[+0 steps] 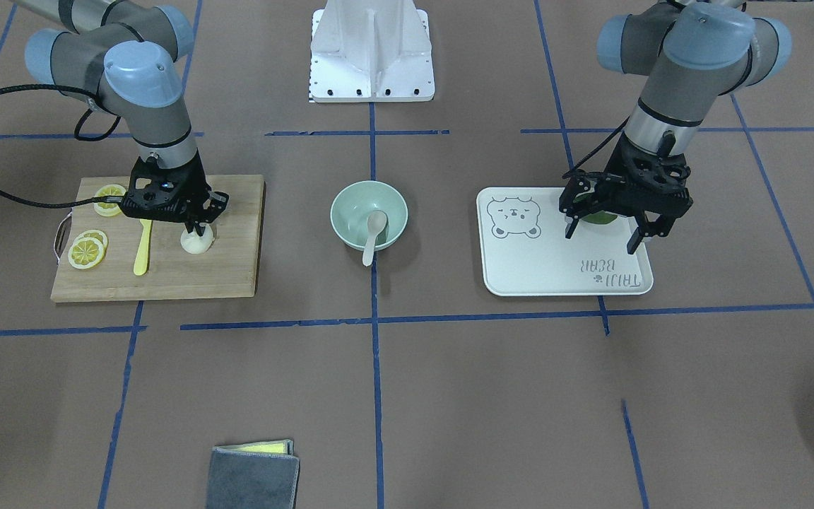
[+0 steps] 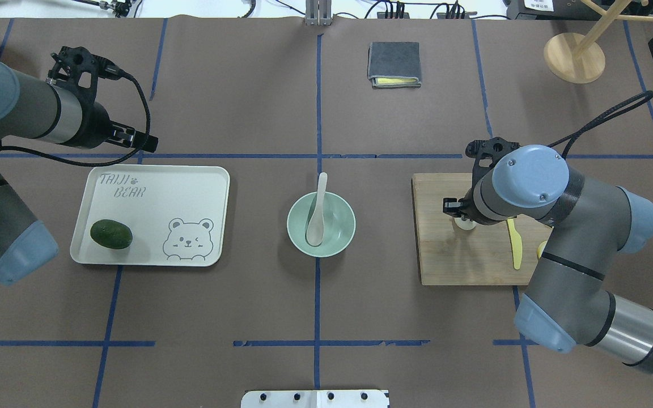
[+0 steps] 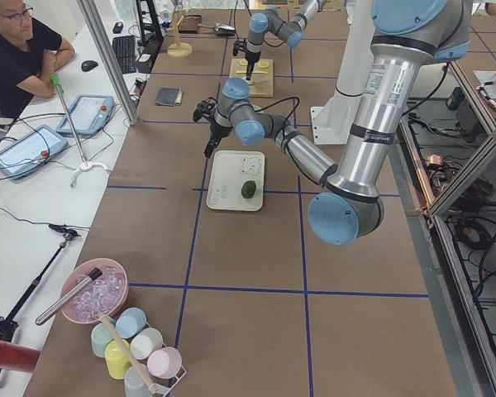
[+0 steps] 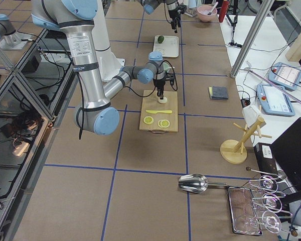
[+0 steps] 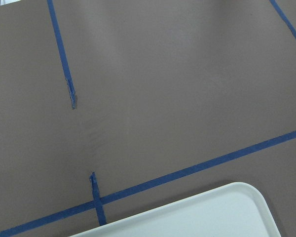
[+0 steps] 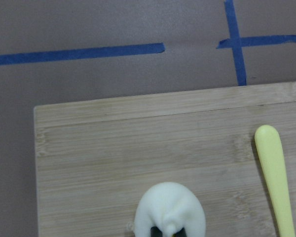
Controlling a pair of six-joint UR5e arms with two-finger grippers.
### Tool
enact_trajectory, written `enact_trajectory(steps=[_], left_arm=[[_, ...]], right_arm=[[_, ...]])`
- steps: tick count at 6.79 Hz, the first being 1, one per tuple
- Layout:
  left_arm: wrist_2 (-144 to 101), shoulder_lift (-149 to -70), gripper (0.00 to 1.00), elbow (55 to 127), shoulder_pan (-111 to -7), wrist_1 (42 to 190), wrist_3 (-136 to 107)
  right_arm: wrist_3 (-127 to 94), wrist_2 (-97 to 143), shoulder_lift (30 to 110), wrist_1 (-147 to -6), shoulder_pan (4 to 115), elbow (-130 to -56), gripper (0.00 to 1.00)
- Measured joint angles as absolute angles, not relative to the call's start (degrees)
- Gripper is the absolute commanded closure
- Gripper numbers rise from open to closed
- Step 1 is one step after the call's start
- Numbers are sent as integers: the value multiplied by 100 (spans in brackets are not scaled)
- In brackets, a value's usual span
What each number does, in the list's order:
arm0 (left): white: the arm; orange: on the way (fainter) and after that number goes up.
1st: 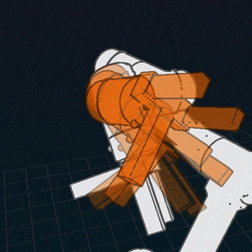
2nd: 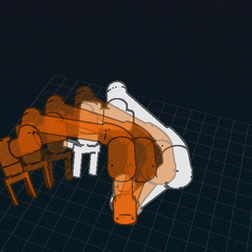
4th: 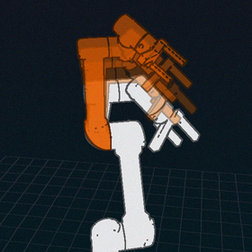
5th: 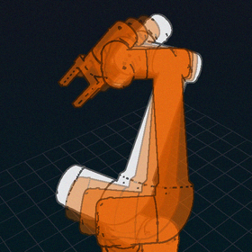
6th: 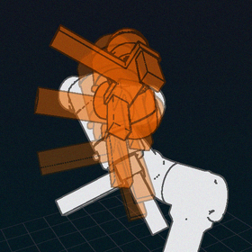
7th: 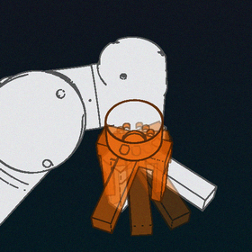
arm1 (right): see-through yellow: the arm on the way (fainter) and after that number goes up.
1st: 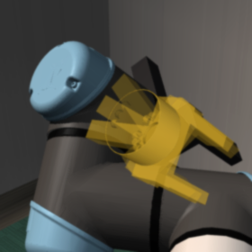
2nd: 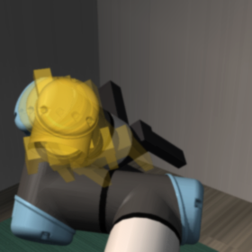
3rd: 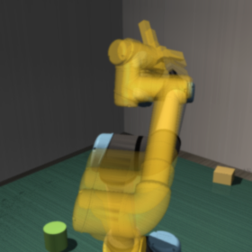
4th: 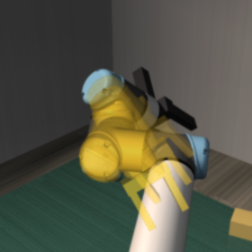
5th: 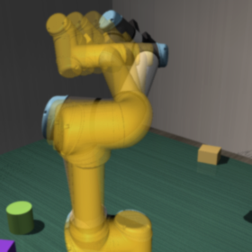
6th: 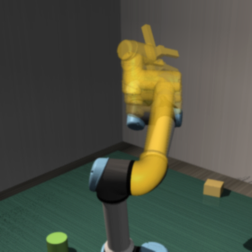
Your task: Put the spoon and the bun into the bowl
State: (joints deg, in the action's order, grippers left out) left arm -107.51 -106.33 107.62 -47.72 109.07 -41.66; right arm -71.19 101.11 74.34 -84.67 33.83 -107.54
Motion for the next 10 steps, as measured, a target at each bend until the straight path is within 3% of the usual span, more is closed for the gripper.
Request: enact_trajectory(steps=[4,7,8,9,10], left_arm=[[-10785,-10596,1,10808,-4792,10907,-4134],[-10791,-10582,1,10815,-4806,10907,-4043],[-10787,-10582,1,10814,-4807,10907,-4037],[-10785,-10582,1,10817,-4807,10907,-4035],[-10785,-10582,1,10818,-4808,10907,-4034]], right_arm=[[-8073,10133,6122,-8768,3160,-10903,100],[-8648,10080,5046,-8604,2665,-10098,100],[-8716,10075,4962,-8351,2579,-9887,36],[-8740,10075,4920,-8199,2534,-9730,0],[-8744,10078,4899,-8141,2517,-9645,0]])
